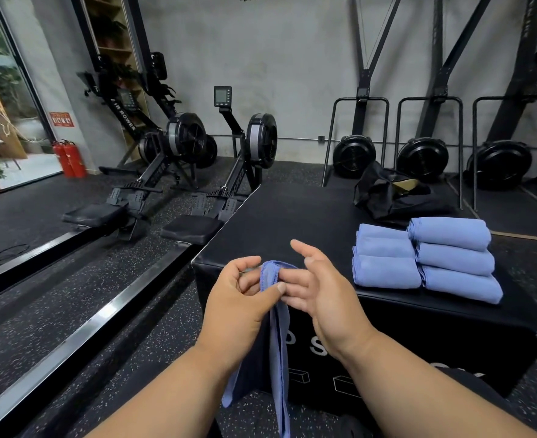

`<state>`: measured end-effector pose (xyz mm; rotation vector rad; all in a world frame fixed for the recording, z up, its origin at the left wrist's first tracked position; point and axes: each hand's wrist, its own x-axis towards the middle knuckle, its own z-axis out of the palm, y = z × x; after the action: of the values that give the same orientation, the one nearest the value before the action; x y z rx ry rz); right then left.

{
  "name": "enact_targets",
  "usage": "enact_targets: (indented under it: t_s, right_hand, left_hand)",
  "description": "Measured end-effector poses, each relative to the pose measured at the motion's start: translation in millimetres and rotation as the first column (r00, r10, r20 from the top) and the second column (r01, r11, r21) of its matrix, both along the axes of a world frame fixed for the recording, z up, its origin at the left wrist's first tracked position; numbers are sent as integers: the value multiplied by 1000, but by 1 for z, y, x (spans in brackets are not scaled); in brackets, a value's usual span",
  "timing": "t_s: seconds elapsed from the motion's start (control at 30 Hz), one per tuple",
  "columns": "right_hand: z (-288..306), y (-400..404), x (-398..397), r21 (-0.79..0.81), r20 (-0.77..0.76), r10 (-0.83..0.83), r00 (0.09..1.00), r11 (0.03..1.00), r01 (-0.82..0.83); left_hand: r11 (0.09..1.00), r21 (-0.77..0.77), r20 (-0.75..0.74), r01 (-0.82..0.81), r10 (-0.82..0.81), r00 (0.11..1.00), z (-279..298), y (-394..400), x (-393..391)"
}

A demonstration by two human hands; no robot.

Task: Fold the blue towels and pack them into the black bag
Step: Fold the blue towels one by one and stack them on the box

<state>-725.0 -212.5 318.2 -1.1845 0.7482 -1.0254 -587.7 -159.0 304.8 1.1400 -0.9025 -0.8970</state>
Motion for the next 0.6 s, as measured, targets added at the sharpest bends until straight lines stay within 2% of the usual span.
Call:
enact_targets:
  t_s: [0.13, 0.23, 0.3, 0.33, 0.4, 0.43, 0.5, 0.6]
  right_hand:
    - [-11, -7, -3, -31, -5, 185, 983, 982, -185]
    - [-7, -8, -6, -70, -17, 227, 974, 971, -228]
    - [-6, -7, -7, -114, -89, 142, 986, 982, -152]
    - [-8, -10, -8, -165, -173, 57, 983, 983, -86]
    - [-15, -16, -12, -314, -358, -114, 927, 949, -5]
    - [-19, -18, -15, -367, -441, -147, 885, 930, -29]
    - [-27, -23, -21, -340, -528, -71, 846, 931, -134]
    - [-35, -26, -26, -221, -464, 70, 883, 956, -192]
  left_hand:
    - [998, 9, -9, -57, 57, 998, -6, -3, 7]
    - [998, 19, -40, -60, 60, 997, -7, -5, 17]
    - [999, 30, -41, -35, 36, 999, -8, -7, 23]
    - [999, 32, -32, -27, 28, 999, -8, -8, 26]
    - [999, 38, -13, -14, 15, 1000, -7, -10, 33]
    - [999, 46, -8, -1, 1, 1000, -7, -11, 37]
    - [998, 58, -8, 28, -28, 1000, -4, -12, 45]
    - [995, 76, -5, 61, -61, 998, -4, -12, 53]
